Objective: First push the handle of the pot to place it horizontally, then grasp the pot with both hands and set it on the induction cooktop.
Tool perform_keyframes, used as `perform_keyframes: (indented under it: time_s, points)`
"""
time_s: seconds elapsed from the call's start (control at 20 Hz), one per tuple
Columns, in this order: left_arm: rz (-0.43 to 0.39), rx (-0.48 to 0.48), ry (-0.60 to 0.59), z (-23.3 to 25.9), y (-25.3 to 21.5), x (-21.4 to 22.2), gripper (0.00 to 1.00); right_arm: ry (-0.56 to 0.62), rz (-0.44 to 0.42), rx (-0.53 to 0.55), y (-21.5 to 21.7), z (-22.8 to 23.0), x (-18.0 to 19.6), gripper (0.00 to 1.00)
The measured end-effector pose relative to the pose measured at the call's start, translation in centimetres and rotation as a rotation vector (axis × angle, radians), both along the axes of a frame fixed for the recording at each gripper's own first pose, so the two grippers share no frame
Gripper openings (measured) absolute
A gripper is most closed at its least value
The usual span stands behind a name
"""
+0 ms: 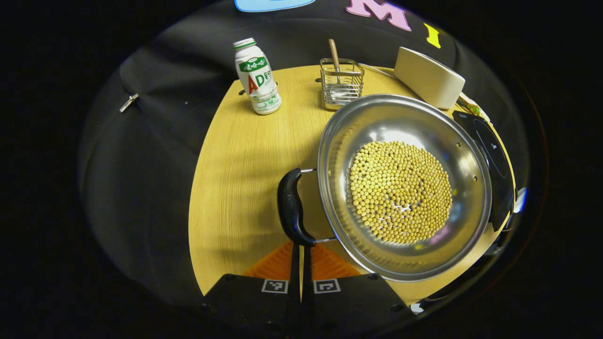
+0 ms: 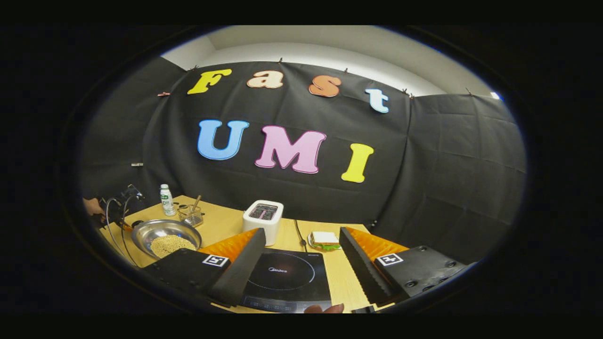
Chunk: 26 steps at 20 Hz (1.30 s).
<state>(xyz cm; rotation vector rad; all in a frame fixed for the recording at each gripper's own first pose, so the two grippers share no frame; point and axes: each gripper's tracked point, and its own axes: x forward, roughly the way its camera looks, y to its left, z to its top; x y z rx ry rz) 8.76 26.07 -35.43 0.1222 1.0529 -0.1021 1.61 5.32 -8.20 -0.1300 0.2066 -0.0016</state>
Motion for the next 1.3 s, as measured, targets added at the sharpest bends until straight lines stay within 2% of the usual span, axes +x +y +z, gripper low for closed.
perform_keyframes:
  time_s: [0.15,0.35,0.45,0.6,0.65,0.85,0.95,1.1,1.3]
  points:
    - [0.057,0.030,-0.051,1.2,0.9,-1.0,0.05,0.017,0.027,0.007,0.8,-0.7,0.4,0.98]
    - [0.141,0.107,-0.215,4.6,3.2,-1.0,0.05,0.082,0.083,0.041,2.8,-2.6,1.2,0.98]
    - [0.142,0.064,-0.284,6.1,2.7,-1.1,0.06,0.101,0.098,0.064,3.5,-3.0,1.4,0.98]
    - [0.148,-0.023,-0.380,7.9,1.7,-1.1,0.27,0.125,0.118,0.076,4.8,-4.0,2.1,0.98]
    - [0.152,-0.050,-0.400,8.2,1.4,-1.1,0.52,0.138,0.127,0.081,5.3,-4.5,2.4,0.98]
    - [0.172,-0.065,-0.488,9.7,1.4,-0.9,0.93,0.195,0.167,0.122,7.6,-6.1,3.2,0.98]
    - [0.172,-0.080,-0.513,10.2,1.2,-0.7,0.98,0.219,0.188,0.146,9.1,-6.9,3.9,0.98]
    - [0.179,-0.148,-0.516,10.3,0.2,-0.7,0.98,0.260,0.222,0.184,11.4,-8.5,4.8,0.98]
    - [0.160,-0.185,-0.532,10.5,-0.7,-0.1,0.98,0.330,0.256,0.243,14.9,-11.1,5.9,0.98]
